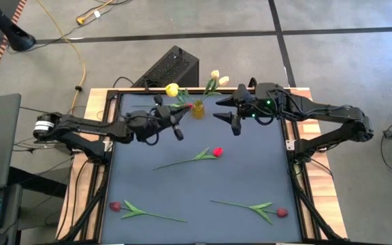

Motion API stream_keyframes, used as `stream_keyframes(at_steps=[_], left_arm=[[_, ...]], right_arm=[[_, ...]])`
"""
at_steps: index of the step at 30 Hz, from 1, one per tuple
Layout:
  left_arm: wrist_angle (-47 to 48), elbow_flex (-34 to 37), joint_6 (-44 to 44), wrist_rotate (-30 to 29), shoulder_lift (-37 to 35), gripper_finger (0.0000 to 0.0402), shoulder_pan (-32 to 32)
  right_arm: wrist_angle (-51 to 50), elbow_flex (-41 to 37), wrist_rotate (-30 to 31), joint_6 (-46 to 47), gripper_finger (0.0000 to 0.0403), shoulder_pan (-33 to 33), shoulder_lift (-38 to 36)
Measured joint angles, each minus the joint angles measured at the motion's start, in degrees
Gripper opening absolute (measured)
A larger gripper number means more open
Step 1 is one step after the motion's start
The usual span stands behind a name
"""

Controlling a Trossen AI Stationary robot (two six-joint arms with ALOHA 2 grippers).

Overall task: Sort flowers into vase by color
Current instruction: Put the yellow flower into the yellow vase

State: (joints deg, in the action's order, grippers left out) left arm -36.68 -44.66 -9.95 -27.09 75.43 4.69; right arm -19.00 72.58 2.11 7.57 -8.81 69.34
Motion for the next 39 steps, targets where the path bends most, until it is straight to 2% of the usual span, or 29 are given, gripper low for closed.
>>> stream_keyframes(at_steps=[8,13,18,39], left_arm=[[-9.8,0.0,-1.8,2.7,7.6,0.0,3.5],[-10.8,0.0,-1.8,2.8,10.1,0.0,4.7],[-10.6,0.0,-3.9,5.4,10.1,0.0,4.8],[-8.3,-0.1,-10.5,6.4,10.1,0.0,2.9]], right_arm=[[-0.6,0.0,0.0,0.0,0.0265,-0.1,0.0],[-1.1,0.0,0.0,0.0,0.0265,-0.1,0.0],[-2.0,0.0,0.0,0.0,0.0265,-0.1,0.0],[-2.0,0.0,-0.1,0.0,0.0265,-0.3,0.0]])
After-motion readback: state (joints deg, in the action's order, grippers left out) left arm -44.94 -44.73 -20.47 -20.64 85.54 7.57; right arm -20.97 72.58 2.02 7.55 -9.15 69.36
